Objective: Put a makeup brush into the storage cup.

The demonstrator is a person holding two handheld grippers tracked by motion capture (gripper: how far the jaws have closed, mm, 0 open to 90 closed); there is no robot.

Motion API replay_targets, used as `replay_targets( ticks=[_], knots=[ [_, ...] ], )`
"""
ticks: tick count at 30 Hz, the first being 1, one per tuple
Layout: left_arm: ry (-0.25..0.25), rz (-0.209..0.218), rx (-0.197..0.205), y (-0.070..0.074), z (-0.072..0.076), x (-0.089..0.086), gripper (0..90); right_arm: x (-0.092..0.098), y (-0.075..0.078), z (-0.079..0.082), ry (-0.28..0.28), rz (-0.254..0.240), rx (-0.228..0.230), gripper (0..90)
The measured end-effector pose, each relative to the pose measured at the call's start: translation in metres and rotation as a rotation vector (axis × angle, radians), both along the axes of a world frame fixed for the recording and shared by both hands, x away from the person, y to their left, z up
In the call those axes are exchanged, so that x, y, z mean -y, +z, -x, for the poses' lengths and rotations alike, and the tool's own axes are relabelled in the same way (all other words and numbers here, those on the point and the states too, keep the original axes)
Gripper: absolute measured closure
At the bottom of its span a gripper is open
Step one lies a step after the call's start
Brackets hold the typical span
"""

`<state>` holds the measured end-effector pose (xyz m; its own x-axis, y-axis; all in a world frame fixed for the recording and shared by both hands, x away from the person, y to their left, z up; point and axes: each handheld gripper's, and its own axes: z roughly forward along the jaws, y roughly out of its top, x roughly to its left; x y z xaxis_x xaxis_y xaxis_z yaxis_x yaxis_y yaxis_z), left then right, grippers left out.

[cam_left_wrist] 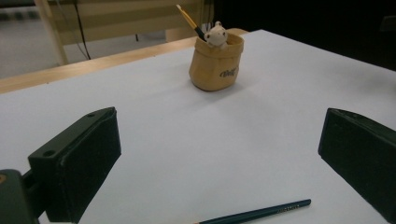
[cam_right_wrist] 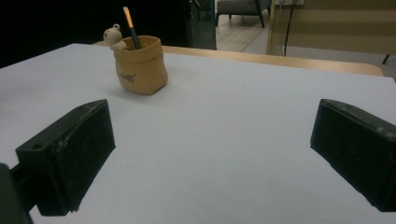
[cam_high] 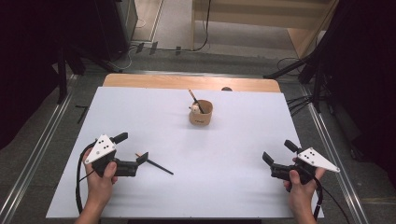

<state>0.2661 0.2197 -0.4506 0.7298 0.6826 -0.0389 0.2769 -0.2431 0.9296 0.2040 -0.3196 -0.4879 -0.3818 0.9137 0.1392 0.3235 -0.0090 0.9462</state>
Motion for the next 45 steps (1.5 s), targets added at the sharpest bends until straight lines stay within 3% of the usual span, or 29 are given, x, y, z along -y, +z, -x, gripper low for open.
replay_targets(
  ticks=[4,12,19,25,30,33,38,43,45],
  knots=[
    [-0.047,-0.031,-0.037,-0.004,-0.007,0.003,0.0,0.000,0.000,0.000,0.000,0.003,-0.003,0.2],
    [-0.136,-0.137,-0.121,-0.011,-0.021,0.012,0.0,0.001,-0.001,0.000,-0.002,0.008,-0.008,0.4],
    [-0.213,-0.267,-0.188,-0.015,-0.031,0.022,0.0,0.000,-0.002,0.000,0.000,0.007,-0.017,0.4],
    [-0.267,-0.367,-0.216,-0.013,-0.040,0.029,0.0,-0.002,-0.002,-0.001,0.003,0.015,-0.015,0.4],
    [-0.309,-0.486,-0.238,-0.008,-0.047,0.035,0.0,-0.003,-0.003,-0.001,0.006,0.019,-0.016,0.4],
    [-0.326,-0.534,-0.264,-0.006,-0.053,0.038,4.2,-0.003,-0.003,-0.001,0.006,0.020,-0.018,0.4],
    [-0.361,-0.669,-0.286,-0.009,-0.056,0.046,5.9,-0.003,-0.003,-0.001,0.010,0.025,-0.016,0.4],
    [-0.384,-0.723,-0.313,-0.014,-0.058,0.050,7.2,-0.002,-0.002,0.000,0.008,0.021,-0.021,0.4],
    [-0.389,-0.739,-0.323,-0.017,-0.058,0.051,12.8,-0.002,-0.002,0.000,0.009,0.023,-0.019,0.4]
  ],
)
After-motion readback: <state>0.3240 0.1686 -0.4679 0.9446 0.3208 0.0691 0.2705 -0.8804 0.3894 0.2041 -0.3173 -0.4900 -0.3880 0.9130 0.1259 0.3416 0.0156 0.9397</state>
